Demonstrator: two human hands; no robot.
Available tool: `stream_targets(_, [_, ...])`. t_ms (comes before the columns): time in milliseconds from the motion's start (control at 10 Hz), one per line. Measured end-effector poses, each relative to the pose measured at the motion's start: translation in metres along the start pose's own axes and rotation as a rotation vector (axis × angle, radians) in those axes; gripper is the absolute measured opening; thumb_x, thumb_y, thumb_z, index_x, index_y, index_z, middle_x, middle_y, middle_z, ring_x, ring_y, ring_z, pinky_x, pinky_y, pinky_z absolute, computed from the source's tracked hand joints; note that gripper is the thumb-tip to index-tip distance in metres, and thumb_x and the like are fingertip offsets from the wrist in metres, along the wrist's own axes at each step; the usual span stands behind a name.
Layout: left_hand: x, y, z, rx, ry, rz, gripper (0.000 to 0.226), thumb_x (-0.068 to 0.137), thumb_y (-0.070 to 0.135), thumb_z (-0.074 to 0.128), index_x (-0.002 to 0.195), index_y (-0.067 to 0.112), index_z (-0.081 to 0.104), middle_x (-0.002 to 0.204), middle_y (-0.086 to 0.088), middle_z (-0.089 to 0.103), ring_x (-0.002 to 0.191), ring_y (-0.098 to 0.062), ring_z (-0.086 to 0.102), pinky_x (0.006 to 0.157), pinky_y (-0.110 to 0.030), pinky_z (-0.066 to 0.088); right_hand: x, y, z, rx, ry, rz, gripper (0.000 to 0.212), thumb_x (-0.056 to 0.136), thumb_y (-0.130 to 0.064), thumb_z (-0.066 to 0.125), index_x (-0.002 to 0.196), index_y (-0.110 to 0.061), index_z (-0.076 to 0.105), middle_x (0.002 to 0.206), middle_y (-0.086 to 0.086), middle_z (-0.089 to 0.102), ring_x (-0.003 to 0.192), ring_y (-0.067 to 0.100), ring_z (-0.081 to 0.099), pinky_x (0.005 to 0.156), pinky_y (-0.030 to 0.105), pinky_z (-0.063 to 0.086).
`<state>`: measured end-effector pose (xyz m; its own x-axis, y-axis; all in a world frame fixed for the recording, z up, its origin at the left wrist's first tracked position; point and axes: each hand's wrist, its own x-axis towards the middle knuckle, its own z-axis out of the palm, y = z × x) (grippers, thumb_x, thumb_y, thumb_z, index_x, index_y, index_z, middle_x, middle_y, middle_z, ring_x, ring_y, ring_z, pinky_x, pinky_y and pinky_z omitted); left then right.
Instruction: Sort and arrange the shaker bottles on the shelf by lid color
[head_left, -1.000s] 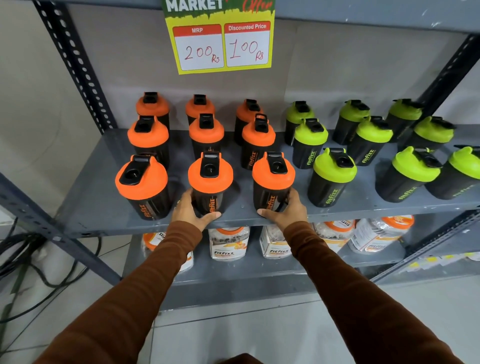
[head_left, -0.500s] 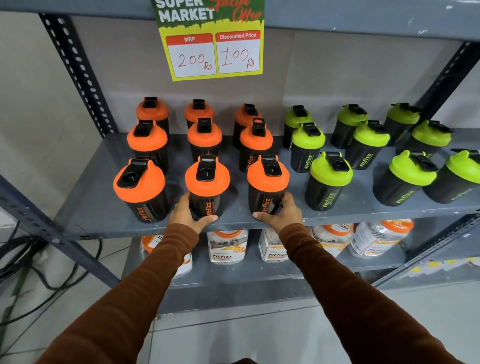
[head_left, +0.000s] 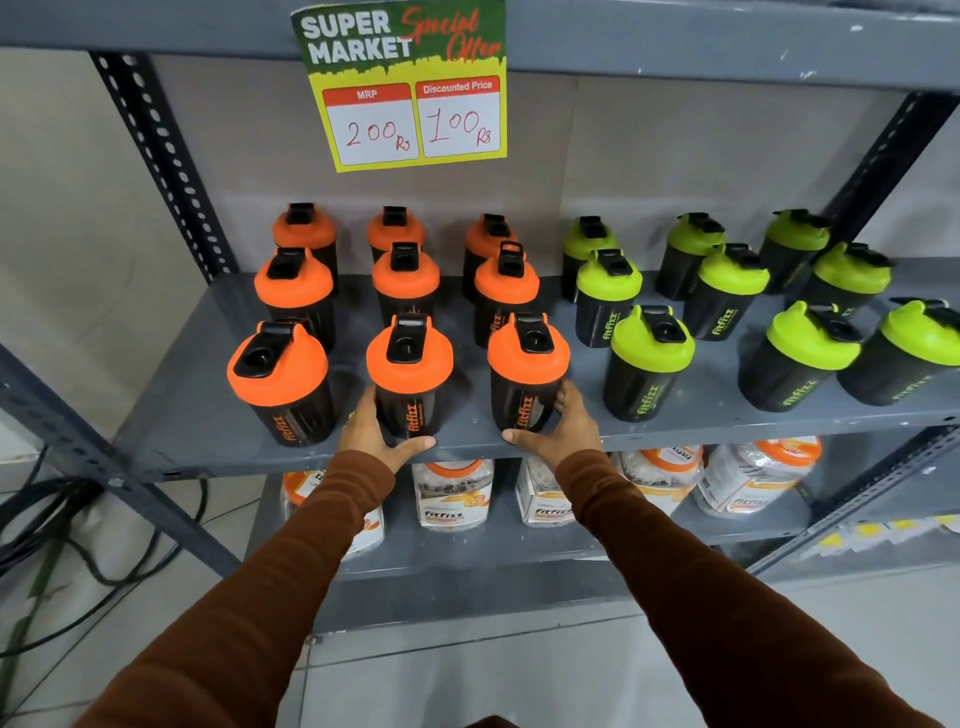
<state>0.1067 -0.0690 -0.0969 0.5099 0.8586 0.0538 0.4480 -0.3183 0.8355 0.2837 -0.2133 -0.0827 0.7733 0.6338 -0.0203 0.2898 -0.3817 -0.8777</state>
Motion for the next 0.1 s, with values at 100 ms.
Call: stream_targets(100, [-0.0177, 0.0007, 0.005, 0.007, 0.082, 0.003, 0.097, 0.062, 0.03, 0.079, 0.137, 0.014, 0.021, 0.145, -0.014, 0.031, 0.132, -0.031, 0.03, 0.107, -0.045, 0.027, -0.0157, -0.0004, -0.0011, -0.064, -0.027, -0.007, 0.099, 0.059, -0.025, 0.084, 0.137, -0.01, 0.025, 0.142, 0.012, 0.041, 0.129, 0.025, 0.039, 0.105, 0.031, 0.031])
